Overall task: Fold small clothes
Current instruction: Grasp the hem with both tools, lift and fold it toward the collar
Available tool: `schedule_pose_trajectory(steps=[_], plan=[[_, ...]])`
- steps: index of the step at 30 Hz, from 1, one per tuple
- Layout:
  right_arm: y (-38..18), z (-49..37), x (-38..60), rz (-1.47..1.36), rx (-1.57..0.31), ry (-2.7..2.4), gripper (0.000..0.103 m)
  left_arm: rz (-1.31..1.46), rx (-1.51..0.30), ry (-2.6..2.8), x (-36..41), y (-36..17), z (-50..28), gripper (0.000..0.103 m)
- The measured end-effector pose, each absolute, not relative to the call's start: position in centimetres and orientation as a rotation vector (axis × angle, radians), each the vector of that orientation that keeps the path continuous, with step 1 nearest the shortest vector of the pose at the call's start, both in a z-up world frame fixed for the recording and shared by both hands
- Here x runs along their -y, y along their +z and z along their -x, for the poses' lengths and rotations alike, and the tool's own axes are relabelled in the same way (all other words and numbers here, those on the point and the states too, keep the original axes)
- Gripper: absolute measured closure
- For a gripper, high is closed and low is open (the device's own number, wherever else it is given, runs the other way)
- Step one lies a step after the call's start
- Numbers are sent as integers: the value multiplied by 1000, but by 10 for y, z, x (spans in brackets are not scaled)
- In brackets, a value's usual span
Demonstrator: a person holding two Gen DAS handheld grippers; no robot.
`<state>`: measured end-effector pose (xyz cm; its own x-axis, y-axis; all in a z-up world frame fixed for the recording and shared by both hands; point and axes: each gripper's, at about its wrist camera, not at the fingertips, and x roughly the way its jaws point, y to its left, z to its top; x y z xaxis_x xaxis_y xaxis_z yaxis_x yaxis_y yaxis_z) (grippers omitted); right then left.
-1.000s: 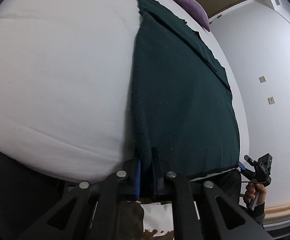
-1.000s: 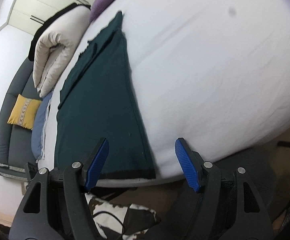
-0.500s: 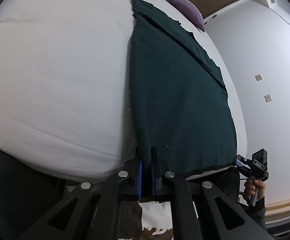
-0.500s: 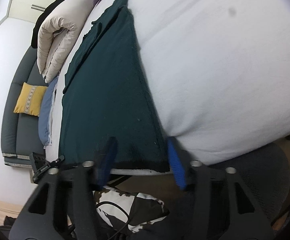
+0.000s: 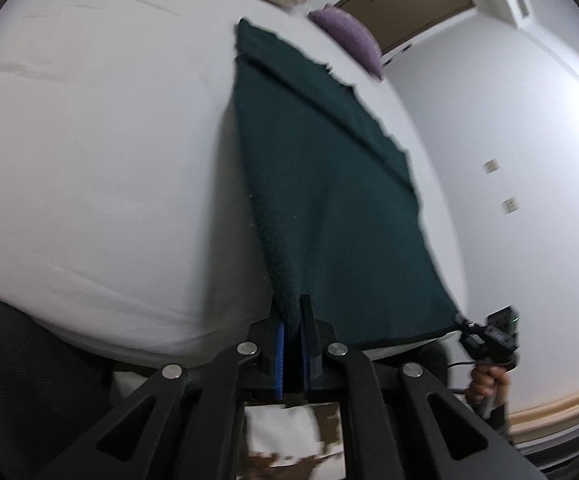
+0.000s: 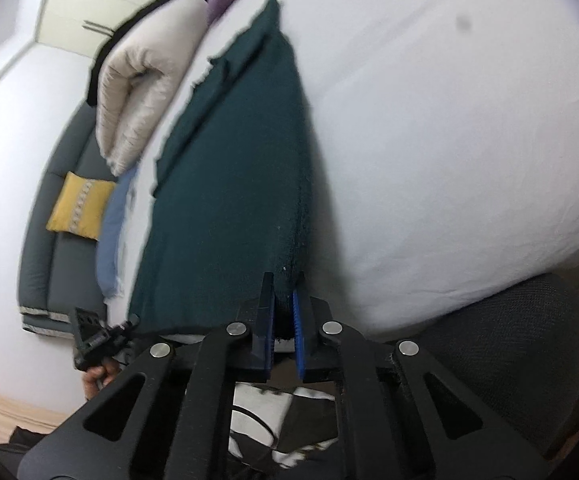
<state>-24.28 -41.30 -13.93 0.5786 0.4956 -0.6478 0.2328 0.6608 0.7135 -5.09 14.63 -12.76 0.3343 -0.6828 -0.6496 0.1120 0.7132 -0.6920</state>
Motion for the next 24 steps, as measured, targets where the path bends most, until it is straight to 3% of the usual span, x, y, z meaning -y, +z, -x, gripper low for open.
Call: schedule_pose_trajectory(steps=[10, 24], plan=[[-65, 202, 411, -945, -726, 258, 97, 839, -939, -675, -149, -74, 19, 97], [-26, 65, 436, -1004, -578, 184, 97, 999, -821, -606, -156, -64, -98, 97]])
